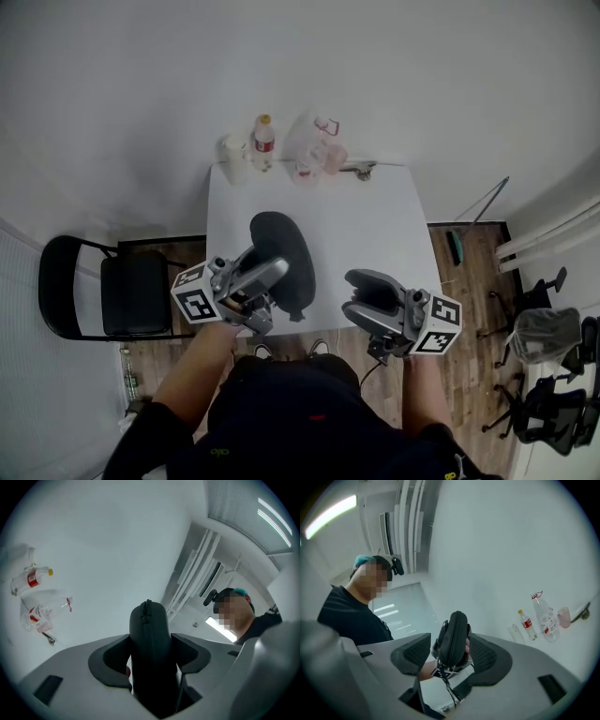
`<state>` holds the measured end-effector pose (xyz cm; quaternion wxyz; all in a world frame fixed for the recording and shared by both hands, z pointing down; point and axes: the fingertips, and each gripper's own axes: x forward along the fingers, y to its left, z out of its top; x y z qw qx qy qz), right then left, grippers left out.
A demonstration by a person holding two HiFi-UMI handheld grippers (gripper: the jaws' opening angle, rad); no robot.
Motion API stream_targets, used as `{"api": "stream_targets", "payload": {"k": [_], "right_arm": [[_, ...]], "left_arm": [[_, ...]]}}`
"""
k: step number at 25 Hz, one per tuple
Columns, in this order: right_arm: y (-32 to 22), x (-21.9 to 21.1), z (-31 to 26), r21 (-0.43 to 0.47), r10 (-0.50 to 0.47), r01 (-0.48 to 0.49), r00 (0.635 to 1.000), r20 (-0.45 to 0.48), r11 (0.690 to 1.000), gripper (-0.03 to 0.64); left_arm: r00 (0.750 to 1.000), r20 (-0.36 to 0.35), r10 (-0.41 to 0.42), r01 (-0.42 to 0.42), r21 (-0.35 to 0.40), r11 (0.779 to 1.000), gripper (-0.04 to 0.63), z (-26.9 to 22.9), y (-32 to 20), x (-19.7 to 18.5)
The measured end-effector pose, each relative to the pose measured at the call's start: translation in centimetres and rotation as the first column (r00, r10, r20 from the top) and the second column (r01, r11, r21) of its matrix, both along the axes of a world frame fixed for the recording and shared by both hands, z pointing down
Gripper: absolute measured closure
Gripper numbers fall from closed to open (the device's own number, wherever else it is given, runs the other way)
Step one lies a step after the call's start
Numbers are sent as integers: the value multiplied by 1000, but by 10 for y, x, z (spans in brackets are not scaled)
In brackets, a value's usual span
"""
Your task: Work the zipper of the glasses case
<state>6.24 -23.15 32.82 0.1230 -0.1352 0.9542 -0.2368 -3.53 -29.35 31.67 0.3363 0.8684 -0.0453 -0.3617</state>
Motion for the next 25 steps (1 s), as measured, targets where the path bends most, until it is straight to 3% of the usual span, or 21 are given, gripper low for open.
{"api": "stream_targets", "payload": {"k": [3,6,12,13,18,23,25], "right_arm": [[-7,-23,12,29,35,-32,995,-93,999,310],[-8,-45,24,-7,31,-32,994,-107,999,284],[-8,-62,38,-81,-18,12,997,-75,997,283],[-8,-61,40,-76,-20,14,996,-86,997,306],[4,-59,41,-48,-105,99,981,-162,994,333],[21,-66,46,-29,-235,238,921,-310,971,334],[23,-66,47,-37,-244,246,909,-339,968,334]], "left_arm": [[999,27,-17,17,16,1000,313,-1,0,4],[995,91,-43,39,50,998,313,-3,5,15],[966,241,-99,60,164,985,314,-5,17,31],[959,262,-104,56,186,981,314,-5,20,33],[930,365,-55,-37,240,970,298,0,35,38],[893,450,25,-183,312,932,268,8,65,54],[886,463,19,-187,320,929,275,11,69,57]]}}
